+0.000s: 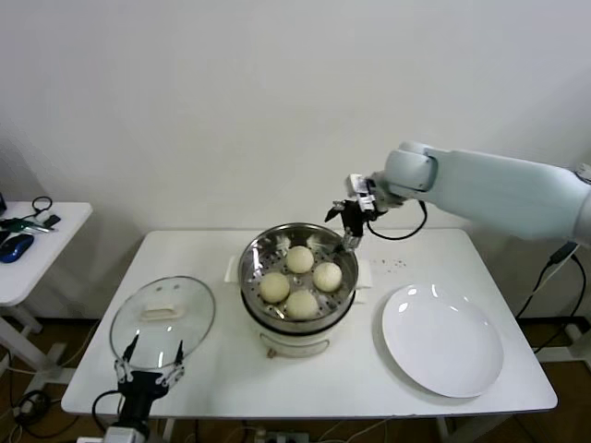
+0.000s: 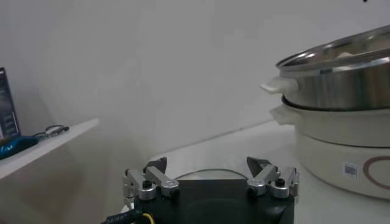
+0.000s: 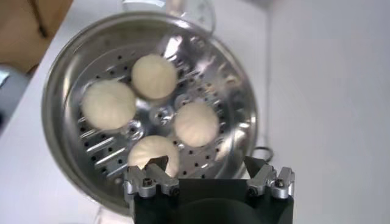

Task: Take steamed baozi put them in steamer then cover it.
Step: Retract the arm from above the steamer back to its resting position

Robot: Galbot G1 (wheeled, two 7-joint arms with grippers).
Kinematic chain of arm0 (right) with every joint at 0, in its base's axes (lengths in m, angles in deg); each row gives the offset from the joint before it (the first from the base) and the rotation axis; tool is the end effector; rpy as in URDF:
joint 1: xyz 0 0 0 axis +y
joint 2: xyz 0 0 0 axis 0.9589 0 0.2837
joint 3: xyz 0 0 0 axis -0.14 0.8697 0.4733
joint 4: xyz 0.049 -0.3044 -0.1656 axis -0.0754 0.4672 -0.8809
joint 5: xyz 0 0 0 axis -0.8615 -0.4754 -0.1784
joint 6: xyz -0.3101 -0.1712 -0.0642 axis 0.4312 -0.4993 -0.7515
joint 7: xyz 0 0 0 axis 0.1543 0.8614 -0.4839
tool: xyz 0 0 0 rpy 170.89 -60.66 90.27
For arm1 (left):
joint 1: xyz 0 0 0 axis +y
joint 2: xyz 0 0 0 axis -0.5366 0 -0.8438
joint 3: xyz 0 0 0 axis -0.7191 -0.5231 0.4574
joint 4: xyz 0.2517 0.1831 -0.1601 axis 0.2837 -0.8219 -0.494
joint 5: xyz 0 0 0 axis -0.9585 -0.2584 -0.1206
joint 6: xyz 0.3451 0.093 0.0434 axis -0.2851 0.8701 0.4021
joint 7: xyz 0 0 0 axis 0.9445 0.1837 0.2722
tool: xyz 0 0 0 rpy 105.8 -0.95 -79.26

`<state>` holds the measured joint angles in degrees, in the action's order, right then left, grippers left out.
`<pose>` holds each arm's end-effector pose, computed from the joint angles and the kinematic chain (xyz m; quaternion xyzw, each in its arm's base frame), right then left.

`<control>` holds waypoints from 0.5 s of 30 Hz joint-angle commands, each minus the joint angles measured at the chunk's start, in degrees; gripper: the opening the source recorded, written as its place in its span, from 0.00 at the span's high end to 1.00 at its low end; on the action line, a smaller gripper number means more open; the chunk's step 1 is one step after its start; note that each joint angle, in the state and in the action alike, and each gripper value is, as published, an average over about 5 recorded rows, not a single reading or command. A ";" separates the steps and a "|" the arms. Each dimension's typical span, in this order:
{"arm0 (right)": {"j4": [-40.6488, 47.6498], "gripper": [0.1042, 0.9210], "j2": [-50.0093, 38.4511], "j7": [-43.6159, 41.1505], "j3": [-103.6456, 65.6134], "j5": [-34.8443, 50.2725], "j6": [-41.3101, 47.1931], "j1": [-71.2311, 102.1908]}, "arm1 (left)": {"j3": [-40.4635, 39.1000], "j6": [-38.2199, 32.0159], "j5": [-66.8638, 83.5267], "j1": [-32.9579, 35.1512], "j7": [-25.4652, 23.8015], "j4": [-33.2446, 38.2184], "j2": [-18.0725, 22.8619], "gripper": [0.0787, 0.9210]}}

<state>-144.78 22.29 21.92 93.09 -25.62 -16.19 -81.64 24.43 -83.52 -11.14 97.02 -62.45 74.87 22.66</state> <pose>0.5532 -0.0103 -0.0531 0.5494 -0.6452 0.4834 0.2197 0.1288 0.0820 -0.3521 0.0321 -0.9831 -0.1539 0.0935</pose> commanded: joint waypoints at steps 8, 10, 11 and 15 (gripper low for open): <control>-14.91 0.12 -24.36 27.73 -43.75 -0.46 -14.43 42.32 | -0.22 -1.58 -3.64 2.74 1.48 2.93 1.30 0.12; -15.85 0.12 -25.18 29.87 -49.77 -1.32 -16.15 49.64 | -0.14 -1.51 -4.24 2.96 1.53 3.62 1.33 0.12; -16.27 0.12 -25.36 30.74 -53.13 -1.84 -16.81 53.69 | -0.12 -1.44 -4.74 2.99 1.56 3.91 1.34 0.12; -18.13 0.12 -24.20 33.30 -70.15 -3.55 -17.95 70.07 | -0.21 -0.86 -7.10 2.86 2.09 4.90 1.64 0.12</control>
<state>-157.02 4.22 43.75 57.74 -26.57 -28.04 -46.83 24.31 -84.53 -14.80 99.34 -60.89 77.96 23.94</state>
